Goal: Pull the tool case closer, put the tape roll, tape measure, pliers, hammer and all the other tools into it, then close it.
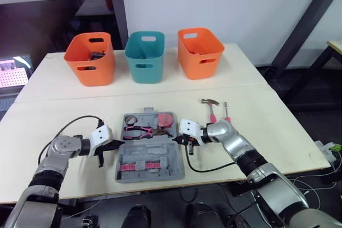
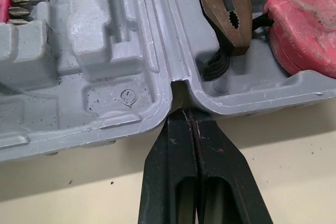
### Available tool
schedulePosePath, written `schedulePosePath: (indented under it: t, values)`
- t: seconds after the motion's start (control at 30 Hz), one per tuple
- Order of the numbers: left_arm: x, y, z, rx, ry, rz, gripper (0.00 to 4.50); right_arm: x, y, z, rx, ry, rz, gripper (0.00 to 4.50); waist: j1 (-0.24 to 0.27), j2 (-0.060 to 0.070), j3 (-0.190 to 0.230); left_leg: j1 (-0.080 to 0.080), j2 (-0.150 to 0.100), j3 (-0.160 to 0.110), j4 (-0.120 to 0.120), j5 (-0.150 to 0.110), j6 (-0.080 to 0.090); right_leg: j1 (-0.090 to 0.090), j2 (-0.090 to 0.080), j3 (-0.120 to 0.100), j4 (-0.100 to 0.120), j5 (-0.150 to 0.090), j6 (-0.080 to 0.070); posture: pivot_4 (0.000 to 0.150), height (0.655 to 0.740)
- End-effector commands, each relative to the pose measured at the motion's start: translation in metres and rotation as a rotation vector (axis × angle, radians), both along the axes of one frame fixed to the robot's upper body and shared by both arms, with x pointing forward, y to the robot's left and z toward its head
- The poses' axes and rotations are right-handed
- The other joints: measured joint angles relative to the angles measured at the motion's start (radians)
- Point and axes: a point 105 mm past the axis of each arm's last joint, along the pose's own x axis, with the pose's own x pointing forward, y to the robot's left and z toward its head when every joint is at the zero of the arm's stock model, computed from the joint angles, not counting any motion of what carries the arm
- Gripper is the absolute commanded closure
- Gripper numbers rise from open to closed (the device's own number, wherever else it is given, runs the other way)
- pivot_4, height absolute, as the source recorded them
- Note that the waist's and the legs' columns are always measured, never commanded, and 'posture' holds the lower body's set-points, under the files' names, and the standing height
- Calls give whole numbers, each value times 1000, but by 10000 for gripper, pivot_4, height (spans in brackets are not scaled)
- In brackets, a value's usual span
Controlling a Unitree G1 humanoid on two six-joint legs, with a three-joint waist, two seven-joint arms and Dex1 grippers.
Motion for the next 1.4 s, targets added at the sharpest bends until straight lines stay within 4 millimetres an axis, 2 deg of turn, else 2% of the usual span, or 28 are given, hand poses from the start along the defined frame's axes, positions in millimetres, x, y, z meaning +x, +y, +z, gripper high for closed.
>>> schedulePosePath:
  t: [0.03, 0.47, 0.73, 1.03, 1.23, 1.4]
  values:
    - [4, -13, 7, -9, -52, -53, 44526, 4, 14, 14, 51, -50, 21, 45000, 0, 0, 0, 0, 0, 0, 0, 0, 0, 0, 0, 0, 0, 0, 0, 1500, 7400]
    - [11, -7, 10, 20, -78, -36, 44526, 14, 16, 17, 55, -57, 5, 45000, 0, 0, 0, 0, 0, 0, 1, 0, 0, 0, 0, 0, 1, 0, 0, 1500, 7400]
    - [12, -11, 8, 14, -84, -40, 44526, 16, 14, 16, 58, -62, -12, 45000, 0, 0, 0, 0, 0, 0, 1, 0, 0, 0, 0, 0, 1, 0, 0, 1500, 7400]
    - [17, -11, 15, 14, -106, -39, 44526, 16, 14, 14, 57, -54, -19, 45000, 0, 0, 0, 0, 0, 0, 1, 0, 0, 0, 0, 0, 1, 0, 0, 1500, 7400]
    - [7, -21, 5, -15, -73, -71, 44526, 17, 11, 13, 57, -49, -29, 45000, 0, 0, 0, 0, 0, 0, 0, 0, 0, 0, 0, 0, 1, 0, 0, 1500, 7400]
    - [7, -26, 5, -29, -75, -72, 44526, 16, 9, 12, 52, -42, -28, 45000, 4, 0, 0, 0, 0, 0, 1, 0, 0, 1, 0, 1, 1, 0, 0, 1500, 7400]
